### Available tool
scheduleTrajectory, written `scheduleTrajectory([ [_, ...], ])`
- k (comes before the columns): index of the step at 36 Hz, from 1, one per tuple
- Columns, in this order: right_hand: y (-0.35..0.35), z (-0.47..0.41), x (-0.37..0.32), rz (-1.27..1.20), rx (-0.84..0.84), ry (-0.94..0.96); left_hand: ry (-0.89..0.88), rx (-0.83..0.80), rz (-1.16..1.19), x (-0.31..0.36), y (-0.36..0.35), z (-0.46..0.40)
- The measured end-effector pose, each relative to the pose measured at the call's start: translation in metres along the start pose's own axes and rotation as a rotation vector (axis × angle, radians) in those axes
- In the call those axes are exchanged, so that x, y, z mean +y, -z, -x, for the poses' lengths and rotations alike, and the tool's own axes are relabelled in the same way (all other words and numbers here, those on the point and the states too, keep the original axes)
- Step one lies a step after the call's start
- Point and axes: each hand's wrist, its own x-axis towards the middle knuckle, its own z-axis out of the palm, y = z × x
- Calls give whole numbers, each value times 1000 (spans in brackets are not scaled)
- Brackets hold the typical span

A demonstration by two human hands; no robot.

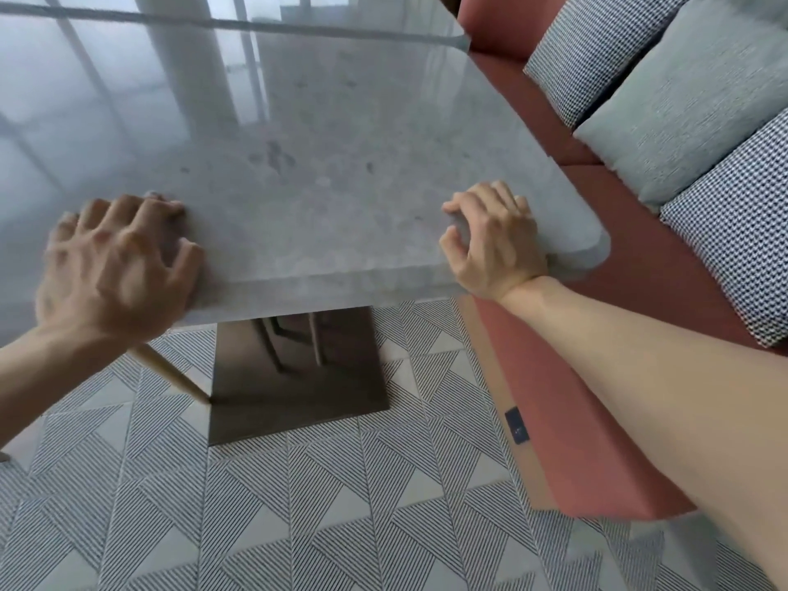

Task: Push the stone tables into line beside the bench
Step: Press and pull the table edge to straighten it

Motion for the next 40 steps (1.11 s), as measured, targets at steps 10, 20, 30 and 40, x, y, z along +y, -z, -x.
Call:
scheduleTrajectory([
  [10, 1, 3, -1, 8, -3, -27, -20, 34, -4, -11, -16, -4],
  [20, -4, 3, 0, 20, 25, -23, 5, 69, 30, -8, -9, -2],
  [30, -2, 2, 0, 92, -68, -22, 79, -5, 47, -10, -2, 3],
  [40, 16, -5, 6, -48, -286, -14, 195, -530, -135, 19, 33, -31],
])
